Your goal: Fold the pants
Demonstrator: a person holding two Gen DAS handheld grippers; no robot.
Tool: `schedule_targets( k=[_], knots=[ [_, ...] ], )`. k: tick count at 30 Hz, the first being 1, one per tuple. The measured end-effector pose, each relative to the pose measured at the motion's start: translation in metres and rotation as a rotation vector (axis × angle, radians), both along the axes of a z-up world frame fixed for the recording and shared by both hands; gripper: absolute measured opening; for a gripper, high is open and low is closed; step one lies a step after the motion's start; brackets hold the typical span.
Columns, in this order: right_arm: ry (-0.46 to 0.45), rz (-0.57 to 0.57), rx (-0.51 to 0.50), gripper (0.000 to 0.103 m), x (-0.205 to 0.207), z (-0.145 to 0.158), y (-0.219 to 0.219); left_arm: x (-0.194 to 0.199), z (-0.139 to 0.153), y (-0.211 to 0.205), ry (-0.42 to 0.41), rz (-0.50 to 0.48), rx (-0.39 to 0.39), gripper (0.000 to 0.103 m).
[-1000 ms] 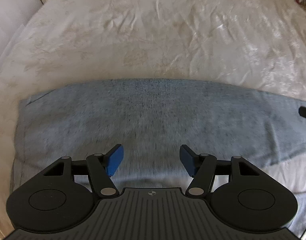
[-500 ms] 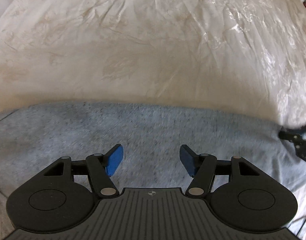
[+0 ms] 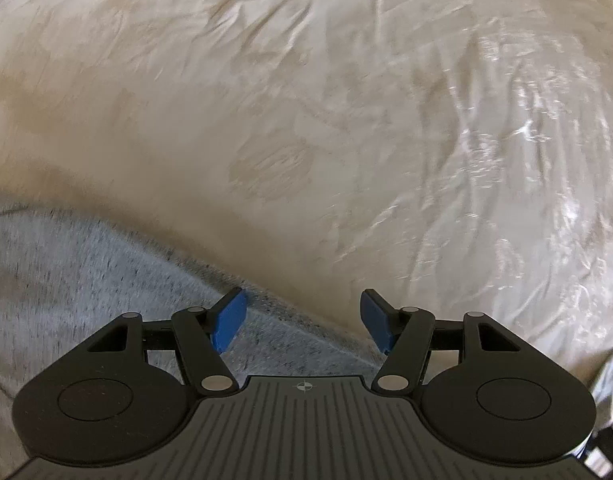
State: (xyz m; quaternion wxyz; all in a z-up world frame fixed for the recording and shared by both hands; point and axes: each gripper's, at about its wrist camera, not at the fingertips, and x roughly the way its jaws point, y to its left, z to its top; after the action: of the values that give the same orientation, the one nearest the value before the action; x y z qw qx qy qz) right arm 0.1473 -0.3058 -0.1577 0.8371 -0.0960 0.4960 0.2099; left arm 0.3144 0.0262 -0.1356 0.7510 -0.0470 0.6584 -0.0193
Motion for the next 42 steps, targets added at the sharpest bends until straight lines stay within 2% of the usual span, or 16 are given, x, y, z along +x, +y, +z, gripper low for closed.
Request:
schedule_targets(
  k=[6, 7, 8, 9, 12, 14, 18, 22, 25, 28, 32, 34, 36, 38, 40, 42],
  knots=[
    [0.012, -0.031, 0.013, 0.005, -0.006, 0.006, -0.001, 0.007, -0.025, 0.003, 0.087, 0.025, 0.017, 0.062],
    [0.011, -0.038, 0.014, 0.005, -0.007, 0.008, -0.001, 0.008, -0.032, 0.004, 0.114, 0.022, 0.006, 0.052],
    [0.01, -0.043, 0.013, 0.005, -0.009, 0.011, 0.0, 0.01, -0.037, 0.006, 0.127, 0.029, -0.004, 0.037],
    [0.006, -0.051, 0.012, 0.005, -0.01, 0.013, 0.001, 0.011, -0.039, 0.009, 0.132, 0.044, 0.0, 0.01],
    [-0.007, -0.076, 0.012, 0.005, -0.016, 0.024, 0.004, -0.003, -0.019, 0.022, 0.083, 0.095, -0.039, 0.008],
    [-0.021, -0.098, 0.011, 0.005, -0.027, 0.035, 0.006, -0.025, 0.006, 0.025, 0.027, 0.073, -0.032, 0.007],
    [-0.024, -0.145, 0.025, 0.005, -0.063, 0.052, 0.01, -0.093, 0.054, 0.035, -0.071, -0.004, -0.016, 0.007],
    [0.002, -0.187, 0.043, 0.006, -0.117, 0.063, 0.022, -0.162, 0.076, 0.052, -0.097, -0.052, -0.004, 0.007],
    [0.054, -0.223, 0.059, 0.006, -0.152, 0.058, 0.035, -0.202, 0.071, 0.059, -0.071, -0.088, 0.017, 0.007],
    [0.119, -0.272, 0.069, 0.006, -0.181, 0.045, 0.046, -0.244, 0.053, 0.068, -0.021, -0.134, 0.054, 0.007],
    [0.193, -0.348, 0.093, 0.01, -0.202, 0.028, 0.054, -0.273, 0.02, 0.077, 0.064, -0.131, 0.078, 0.007],
    [0.206, -0.389, 0.122, 0.013, -0.207, 0.029, 0.052, -0.277, 0.005, 0.079, 0.084, -0.133, 0.084, 0.007],
    [0.178, -0.448, 0.177, 0.017, -0.207, 0.04, 0.044, -0.275, -0.005, 0.077, 0.094, -0.136, 0.084, 0.007],
    [0.132, -0.512, 0.193, 0.045, -0.197, 0.052, 0.038, -0.271, -0.008, 0.074, 0.088, -0.143, 0.101, 0.007],
    [0.07, -0.56, 0.134, 0.046, -0.181, 0.057, 0.037, -0.267, -0.009, 0.072, 0.078, -0.154, 0.106, 0.007],
    [0.052, -0.603, 0.09, 0.047, -0.157, 0.053, 0.037, -0.264, -0.009, 0.071, 0.071, -0.164, 0.108, 0.007]
  ],
)
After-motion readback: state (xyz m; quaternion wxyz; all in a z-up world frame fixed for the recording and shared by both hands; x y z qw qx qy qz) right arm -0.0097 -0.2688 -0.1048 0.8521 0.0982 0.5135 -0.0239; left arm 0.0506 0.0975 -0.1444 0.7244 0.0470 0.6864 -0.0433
